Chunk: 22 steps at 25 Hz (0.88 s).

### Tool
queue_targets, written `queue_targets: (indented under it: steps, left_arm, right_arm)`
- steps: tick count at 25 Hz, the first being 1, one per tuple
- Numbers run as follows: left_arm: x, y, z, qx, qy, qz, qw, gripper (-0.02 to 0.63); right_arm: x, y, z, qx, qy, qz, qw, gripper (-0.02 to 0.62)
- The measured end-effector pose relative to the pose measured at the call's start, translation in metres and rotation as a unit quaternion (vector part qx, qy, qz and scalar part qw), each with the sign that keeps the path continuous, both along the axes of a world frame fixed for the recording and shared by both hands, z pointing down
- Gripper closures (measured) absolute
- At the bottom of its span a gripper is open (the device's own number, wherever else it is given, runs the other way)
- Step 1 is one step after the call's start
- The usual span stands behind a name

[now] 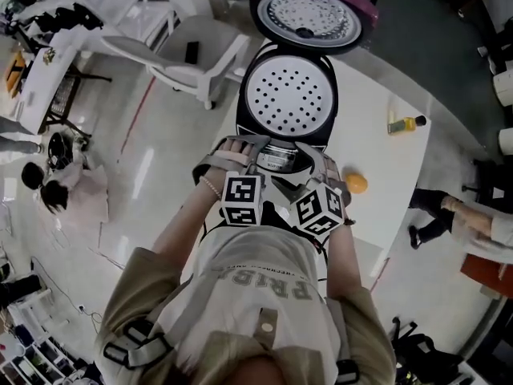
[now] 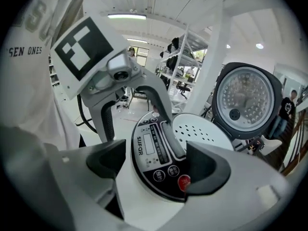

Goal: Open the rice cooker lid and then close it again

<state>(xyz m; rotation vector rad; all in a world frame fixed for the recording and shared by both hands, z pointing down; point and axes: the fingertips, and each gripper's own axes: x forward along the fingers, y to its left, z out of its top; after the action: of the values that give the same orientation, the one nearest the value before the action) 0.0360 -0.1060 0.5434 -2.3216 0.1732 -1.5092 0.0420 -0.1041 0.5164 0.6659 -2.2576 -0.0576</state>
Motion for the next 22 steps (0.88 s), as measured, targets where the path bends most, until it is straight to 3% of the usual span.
queue_targets:
  steps: [4,9,15,22]
  left_arm:
    - [0.005,-0.003,-0.008,-0.025,0.048,-0.032,0.9980,0.058]
    - [0.012,-0.010,-0.030,-0.053,0.125,-0.074,0.9879,0.058]
    - [0.017,-0.029,-0.052,-0.055,0.185,-0.109,0.9751,0.060]
    - [0.012,-0.051,-0.074,-0.049,0.236,-0.137,0.9609,0.060]
  right_arm:
    - [0.014,-0.004,-0.018,0.025,-0.062,0.029,0.997,0.216]
    - [0.037,-0.011,-0.044,0.051,-0.141,0.066,0.986,0.216]
    - [0.073,-0.026,-0.069,0.057,-0.241,0.125,0.961,0.216]
    - [0.097,-0.046,-0.102,0.071,-0.333,0.162,0.926,0.216]
